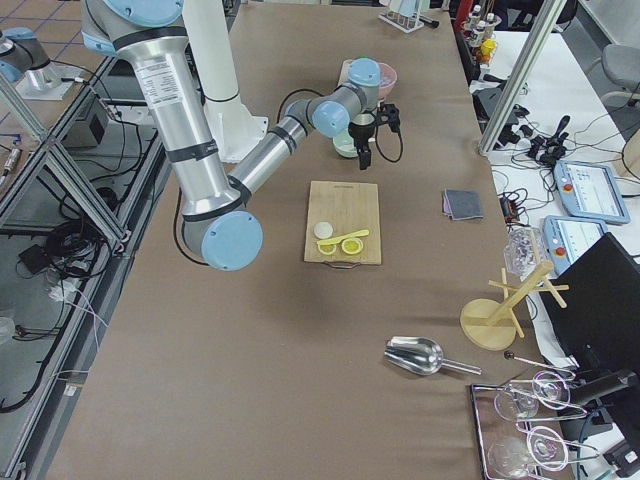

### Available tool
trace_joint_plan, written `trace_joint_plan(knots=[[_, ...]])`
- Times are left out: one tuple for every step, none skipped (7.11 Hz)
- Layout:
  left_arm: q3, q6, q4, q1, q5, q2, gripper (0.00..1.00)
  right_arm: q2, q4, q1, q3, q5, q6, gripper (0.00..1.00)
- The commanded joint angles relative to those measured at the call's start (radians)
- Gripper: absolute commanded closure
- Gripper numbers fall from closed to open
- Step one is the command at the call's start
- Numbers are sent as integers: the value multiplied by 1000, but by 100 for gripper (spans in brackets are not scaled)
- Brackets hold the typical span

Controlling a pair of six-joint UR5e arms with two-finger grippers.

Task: Put spoon and ice into bowl

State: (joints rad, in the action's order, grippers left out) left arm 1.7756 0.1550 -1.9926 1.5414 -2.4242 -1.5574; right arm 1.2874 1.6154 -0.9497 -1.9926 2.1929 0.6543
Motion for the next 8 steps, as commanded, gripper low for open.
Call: trace_joint_plan(knots=[[-141,-137,0,57,10,19,2,172,-5,-139,38,21,-236,0],[-187,-138,1,95,11,20,2,200,-5,-159,61,-2,-254,0],[-165,-131,5,106,19,70,2,210,-9,-217,77,4,-292,0],[-153,-123,14,106,57,72,2,248,-9,-297,115,30,-470,0],[-151,-121,29,100,72,68,2,268,-8,-407,208,121,-669,0],[-144,-121,99,98,76,53,2,280,-9,-491,309,146,-841,0],[-122,-121,163,95,109,33,2,280,-11,-558,351,139,-893,0],[-104,-95,239,94,114,5,2,282,18,-608,353,128,-894,0]])
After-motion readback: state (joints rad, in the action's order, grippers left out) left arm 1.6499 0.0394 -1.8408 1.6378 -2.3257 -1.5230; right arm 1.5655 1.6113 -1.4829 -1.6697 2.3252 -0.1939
